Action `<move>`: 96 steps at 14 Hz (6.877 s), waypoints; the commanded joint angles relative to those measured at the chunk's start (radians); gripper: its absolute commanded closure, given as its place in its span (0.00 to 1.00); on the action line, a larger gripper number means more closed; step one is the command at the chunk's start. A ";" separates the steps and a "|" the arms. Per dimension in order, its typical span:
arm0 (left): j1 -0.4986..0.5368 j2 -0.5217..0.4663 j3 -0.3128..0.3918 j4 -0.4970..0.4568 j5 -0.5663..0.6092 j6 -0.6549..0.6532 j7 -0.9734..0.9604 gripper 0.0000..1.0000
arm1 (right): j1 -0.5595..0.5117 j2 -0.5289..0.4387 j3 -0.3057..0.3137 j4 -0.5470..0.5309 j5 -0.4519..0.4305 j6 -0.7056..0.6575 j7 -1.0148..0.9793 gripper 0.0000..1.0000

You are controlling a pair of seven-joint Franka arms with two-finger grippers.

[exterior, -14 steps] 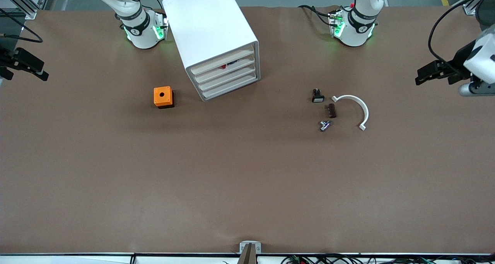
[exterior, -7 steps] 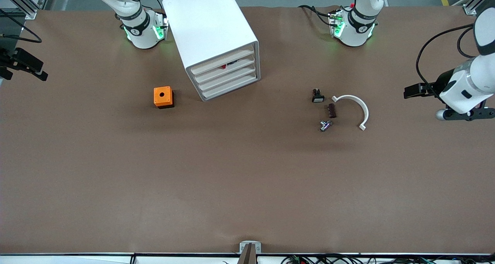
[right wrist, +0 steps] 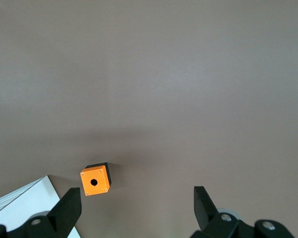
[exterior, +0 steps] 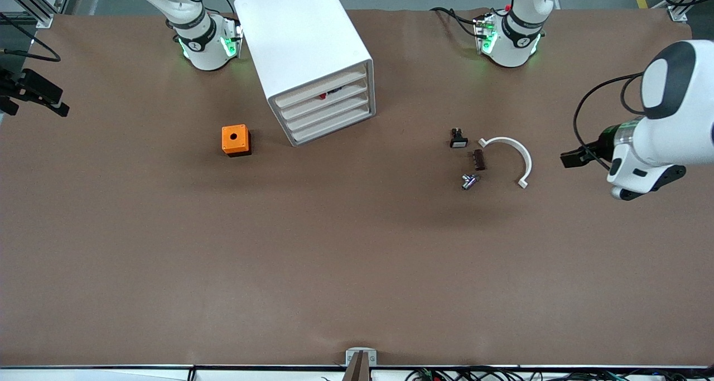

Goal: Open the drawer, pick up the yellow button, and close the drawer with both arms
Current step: 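Move the left gripper toward the white cabinet's drawer front, then grasp the drawer handle with the left gripper, then pull the drawer open with the left gripper while the right gripper approaches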

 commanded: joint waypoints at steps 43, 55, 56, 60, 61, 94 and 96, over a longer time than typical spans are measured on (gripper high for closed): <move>-0.230 0.619 -0.272 0.222 -1.066 -0.199 -1.681 0.62 | -0.034 0.260 -0.004 0.050 -0.003 0.022 0.062 0.00; -0.334 0.639 -0.266 0.213 -1.060 -0.176 -1.682 0.62 | -0.029 0.259 -0.002 0.039 0.009 0.015 0.164 0.00; -0.340 0.639 -0.264 0.211 -1.059 -0.176 -1.681 0.62 | -0.029 0.259 -0.002 0.039 0.009 0.015 0.164 0.00; -0.375 0.637 -0.266 0.187 -1.059 -0.190 -1.682 0.62 | -0.029 0.259 -0.002 0.038 0.023 0.015 0.165 0.00; -0.387 0.634 -0.266 0.179 -1.059 -0.193 -1.682 0.62 | -0.029 0.259 -0.002 0.038 0.027 0.017 0.165 0.00; -0.208 0.633 -0.231 0.242 -1.065 -0.221 -1.676 0.97 | 0.569 0.311 0.004 0.153 0.074 0.170 1.178 0.00; -0.188 0.633 -0.214 0.247 -1.069 -0.221 -1.676 0.97 | 0.609 0.341 0.004 0.150 0.072 0.207 1.239 0.00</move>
